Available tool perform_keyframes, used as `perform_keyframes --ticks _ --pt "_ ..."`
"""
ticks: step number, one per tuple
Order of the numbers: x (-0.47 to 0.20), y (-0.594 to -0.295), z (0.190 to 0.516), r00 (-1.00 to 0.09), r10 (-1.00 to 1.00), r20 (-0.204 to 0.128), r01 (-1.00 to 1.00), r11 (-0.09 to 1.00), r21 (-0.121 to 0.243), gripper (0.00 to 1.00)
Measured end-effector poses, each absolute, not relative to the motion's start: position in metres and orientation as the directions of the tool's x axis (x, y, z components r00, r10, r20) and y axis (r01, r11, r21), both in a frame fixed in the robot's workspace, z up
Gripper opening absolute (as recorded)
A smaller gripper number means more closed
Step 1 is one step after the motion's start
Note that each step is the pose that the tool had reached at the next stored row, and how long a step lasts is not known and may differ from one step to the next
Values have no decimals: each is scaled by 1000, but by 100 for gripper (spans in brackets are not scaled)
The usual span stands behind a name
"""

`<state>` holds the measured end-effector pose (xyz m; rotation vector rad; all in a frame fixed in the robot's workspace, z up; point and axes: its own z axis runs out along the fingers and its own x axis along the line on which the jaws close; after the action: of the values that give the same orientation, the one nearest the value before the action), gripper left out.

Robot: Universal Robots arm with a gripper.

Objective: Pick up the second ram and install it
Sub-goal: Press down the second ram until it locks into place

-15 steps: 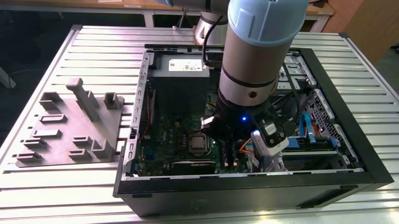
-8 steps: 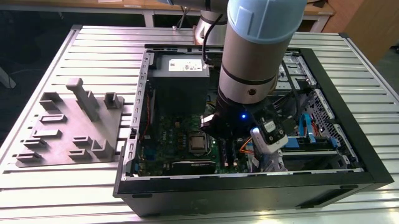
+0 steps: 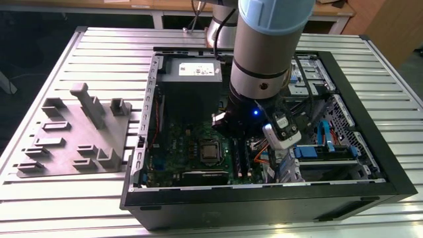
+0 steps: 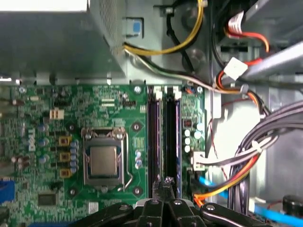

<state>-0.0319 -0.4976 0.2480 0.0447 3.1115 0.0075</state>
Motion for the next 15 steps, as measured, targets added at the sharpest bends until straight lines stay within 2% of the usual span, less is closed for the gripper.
perform_keyframes --ticks 15 --pt "-32 -493 254 -999 29 -30 29 1000 6 10"
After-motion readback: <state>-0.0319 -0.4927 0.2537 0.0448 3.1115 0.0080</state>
